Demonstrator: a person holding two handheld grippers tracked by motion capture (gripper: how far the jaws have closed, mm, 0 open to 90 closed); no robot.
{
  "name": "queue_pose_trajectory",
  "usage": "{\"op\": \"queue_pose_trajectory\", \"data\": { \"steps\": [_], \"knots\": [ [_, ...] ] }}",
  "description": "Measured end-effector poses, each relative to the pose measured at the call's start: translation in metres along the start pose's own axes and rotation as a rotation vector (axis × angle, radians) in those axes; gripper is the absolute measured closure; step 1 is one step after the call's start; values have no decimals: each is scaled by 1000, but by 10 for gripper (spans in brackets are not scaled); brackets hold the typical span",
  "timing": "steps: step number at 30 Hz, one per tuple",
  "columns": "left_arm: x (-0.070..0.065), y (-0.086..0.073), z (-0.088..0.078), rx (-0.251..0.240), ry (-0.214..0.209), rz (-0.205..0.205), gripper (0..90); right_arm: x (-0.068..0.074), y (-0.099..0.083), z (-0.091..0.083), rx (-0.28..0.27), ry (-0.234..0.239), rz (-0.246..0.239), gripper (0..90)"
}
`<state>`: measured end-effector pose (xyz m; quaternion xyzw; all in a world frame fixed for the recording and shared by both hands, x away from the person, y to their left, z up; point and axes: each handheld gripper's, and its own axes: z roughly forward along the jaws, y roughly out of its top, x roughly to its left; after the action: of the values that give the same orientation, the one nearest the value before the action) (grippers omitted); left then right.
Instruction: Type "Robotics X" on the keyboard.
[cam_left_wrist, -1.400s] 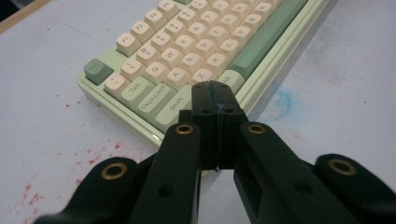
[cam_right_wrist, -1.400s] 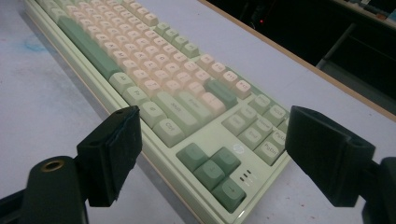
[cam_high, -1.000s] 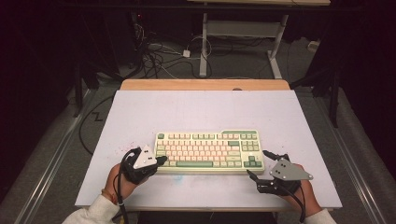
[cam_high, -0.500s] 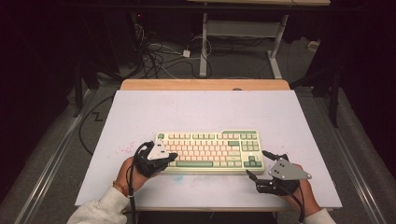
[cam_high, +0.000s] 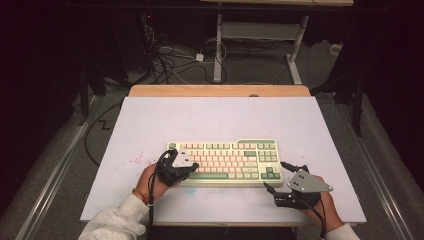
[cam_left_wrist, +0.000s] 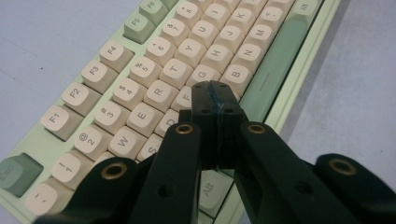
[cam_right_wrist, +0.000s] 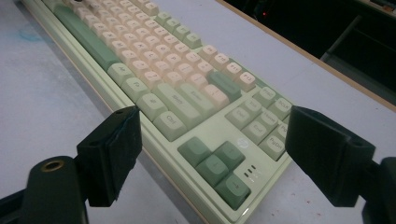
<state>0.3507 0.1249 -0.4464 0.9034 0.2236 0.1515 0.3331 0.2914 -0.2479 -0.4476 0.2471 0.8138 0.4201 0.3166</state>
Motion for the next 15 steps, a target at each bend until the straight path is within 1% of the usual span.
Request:
{"op": "queue_pose_trajectory", "data": {
  "steps": [7, 9, 11, 15],
  "knots": [
    [1, 2, 9, 26, -1, 9, 874, 0, 0, 0, 5, 0, -8, 196],
    [1, 2, 9, 24, 7, 7, 874, 0, 0, 0, 2, 3, -6, 197],
    [1, 2, 9, 23, 5, 6, 874, 0, 0, 0, -1, 7, -9, 198],
    [0, 2, 10, 26, 12, 16, 874, 0, -1, 0, 1, 7, -6, 198]
  ]
}}
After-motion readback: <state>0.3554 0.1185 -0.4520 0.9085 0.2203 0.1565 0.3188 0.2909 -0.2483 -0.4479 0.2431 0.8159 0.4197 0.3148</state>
